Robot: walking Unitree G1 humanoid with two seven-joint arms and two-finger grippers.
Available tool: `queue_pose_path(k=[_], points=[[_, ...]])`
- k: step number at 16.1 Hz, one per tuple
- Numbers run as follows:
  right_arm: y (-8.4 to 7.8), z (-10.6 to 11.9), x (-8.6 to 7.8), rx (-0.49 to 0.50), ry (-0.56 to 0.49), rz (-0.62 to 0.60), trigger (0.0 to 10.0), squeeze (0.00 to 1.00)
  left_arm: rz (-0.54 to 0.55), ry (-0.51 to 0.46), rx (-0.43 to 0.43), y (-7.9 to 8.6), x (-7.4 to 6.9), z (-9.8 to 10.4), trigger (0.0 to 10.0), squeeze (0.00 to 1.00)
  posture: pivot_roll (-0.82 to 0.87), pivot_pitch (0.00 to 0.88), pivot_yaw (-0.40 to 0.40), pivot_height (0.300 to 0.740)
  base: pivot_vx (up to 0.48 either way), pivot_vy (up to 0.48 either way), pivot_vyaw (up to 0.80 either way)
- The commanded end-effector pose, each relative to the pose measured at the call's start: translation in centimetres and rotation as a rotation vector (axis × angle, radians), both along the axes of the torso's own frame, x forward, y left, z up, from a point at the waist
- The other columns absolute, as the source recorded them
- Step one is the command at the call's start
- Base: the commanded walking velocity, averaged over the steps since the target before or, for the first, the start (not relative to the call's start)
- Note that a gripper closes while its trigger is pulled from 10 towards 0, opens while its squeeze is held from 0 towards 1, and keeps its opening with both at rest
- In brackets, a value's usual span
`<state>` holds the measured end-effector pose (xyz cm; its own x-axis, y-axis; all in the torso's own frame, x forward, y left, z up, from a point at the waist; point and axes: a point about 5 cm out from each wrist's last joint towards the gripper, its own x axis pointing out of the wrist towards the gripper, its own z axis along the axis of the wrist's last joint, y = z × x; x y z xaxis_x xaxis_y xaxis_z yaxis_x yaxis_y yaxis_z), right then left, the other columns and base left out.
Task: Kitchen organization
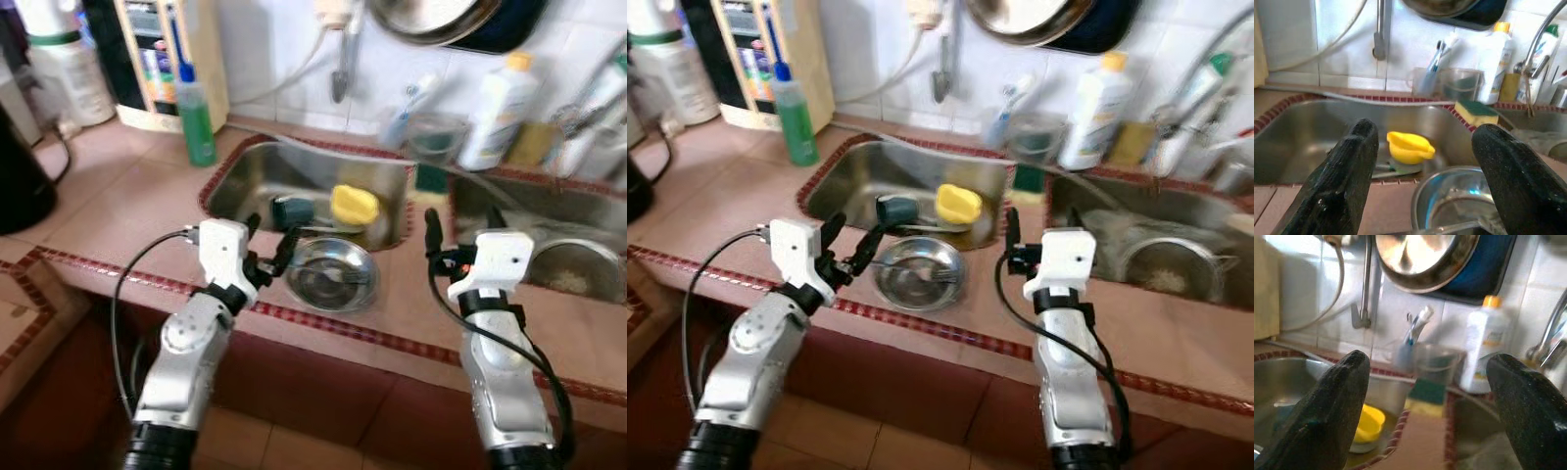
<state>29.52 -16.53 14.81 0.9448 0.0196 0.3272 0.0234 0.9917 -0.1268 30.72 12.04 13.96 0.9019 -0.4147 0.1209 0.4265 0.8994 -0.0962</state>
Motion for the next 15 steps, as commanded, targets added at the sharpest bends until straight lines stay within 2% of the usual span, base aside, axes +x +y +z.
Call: queue_pose_path(k=[1, 3, 6, 8, 11, 15], points=[[0.8, 0.0, -0.2, -0.043, -0.012, 0.05, 10.0, 0.0, 0.028, 0.038, -0.017, 0.7, 0.3, 0.0, 10.0, 0.0, -0.07, 0.0, -0.021, 0.74, 0.0, 0.0, 0.0], [0.6, -0.1, -0.4, -0.077, -0.008, 0.089, 10.0, 0.0, 0.0, 0.099, -0.074, 0.4, 0.3, -0.3, 10.0, 0.0, -0.07, 0.0, -0.019, 0.74, 0.0, 0.0, 0.0], [0.2, -0.7, -1.5, -0.129, 0.032, 0.207, 10.0, 0.0, -0.033, 0.162, -0.037, -0.2, 0.0, -1.5, 10.0, 0.0, -0.08, 0.0, -0.018, 0.74, 0.0, 0.0, 0.0], [0.7, -1.5, -3.0, -0.133, 0.08, 0.33, 10.0, 0.0, -0.024, 0.216, -0.092, -0.2, 0.1, -1.7, 10.0, 0.0, -0.09, 0.0, -0.014, 0.74, 0.0, 0.0, 0.0], [1.2, -2.6, -5.2, -0.114, 0.163, 0.463, 10.0, 0.0, -0.035, 0.247, -0.108, -0.1, 0.3, -2.1, 10.0, 0.0, -0.1, 0.0, -0.007, 0.74, 0.0, 0.0, 0.0], [2.2, -3.3, -7.3, -0.149, 0.212, 0.579, 10.0, 0.0, -0.067, 0.289, -0.189, -0.4, 0.5, -1.9, 10.0, 0.0, -0.12, 0.0, 0.005, 0.74, 0.0, 0.0, 0.0]])
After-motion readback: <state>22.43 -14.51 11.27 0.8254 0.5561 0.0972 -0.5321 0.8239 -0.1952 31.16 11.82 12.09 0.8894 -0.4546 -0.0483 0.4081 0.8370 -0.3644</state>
